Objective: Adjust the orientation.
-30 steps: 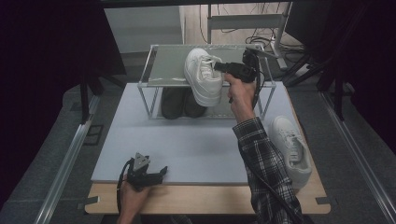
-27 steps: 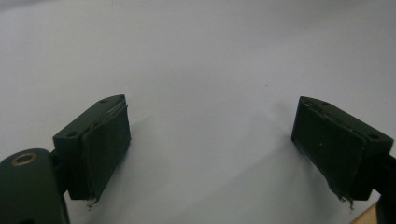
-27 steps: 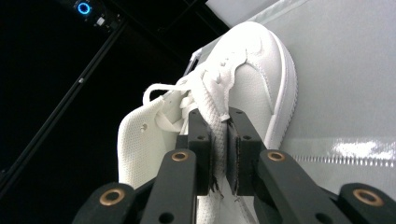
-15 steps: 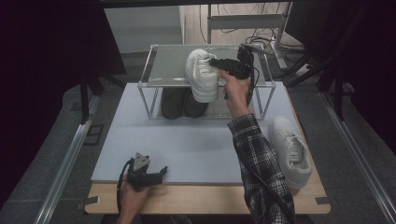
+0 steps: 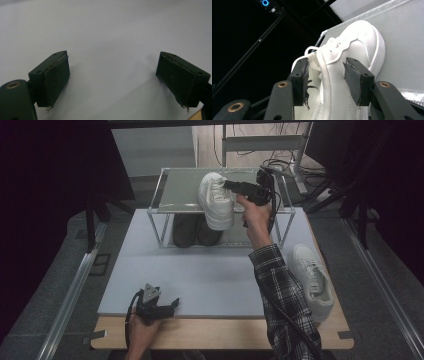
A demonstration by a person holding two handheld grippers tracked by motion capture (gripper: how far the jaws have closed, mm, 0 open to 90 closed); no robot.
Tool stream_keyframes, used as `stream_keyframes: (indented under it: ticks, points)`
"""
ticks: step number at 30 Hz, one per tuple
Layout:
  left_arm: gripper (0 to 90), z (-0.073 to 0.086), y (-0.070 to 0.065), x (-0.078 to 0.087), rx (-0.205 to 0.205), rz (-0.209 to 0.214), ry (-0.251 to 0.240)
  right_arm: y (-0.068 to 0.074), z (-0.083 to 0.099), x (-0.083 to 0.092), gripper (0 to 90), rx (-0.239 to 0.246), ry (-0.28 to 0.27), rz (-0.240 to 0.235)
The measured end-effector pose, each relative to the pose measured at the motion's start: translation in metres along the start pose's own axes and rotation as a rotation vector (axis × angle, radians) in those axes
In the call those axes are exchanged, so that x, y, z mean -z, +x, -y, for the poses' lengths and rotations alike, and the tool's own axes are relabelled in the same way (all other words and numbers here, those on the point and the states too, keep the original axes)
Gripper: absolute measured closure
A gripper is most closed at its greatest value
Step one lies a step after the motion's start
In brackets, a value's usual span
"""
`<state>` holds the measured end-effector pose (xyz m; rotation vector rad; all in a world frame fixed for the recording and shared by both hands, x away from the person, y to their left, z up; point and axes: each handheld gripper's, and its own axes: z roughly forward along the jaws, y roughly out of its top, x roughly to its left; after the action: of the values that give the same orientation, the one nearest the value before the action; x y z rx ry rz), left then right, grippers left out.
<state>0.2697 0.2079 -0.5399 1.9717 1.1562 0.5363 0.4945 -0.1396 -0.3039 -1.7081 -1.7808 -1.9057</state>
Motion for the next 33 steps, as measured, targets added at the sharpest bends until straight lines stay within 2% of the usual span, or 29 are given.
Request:
stream_keyframes:
  ticks: [6,11,24,33]
  points:
    - [11.4,0.000,0.000,0.000,0.001,0.000,0.000,0.004,-0.001,0.007,54.5,0.037,0.001,0.007]
    - [11.5,0.000,0.000,0.000,0.001,0.000,-0.001,0.002,-0.001,0.015,53.5,0.044,0.000,0.010]
    - [11.4,0.000,0.000,0.000,0.001,0.000,-0.001,-0.006,0.001,0.044,54.5,0.045,-0.020,-0.041]
    - [11.5,0.000,0.000,0.000,0.000,0.000,-0.001,-0.008,0.016,0.061,59.1,0.108,0.011,-0.055]
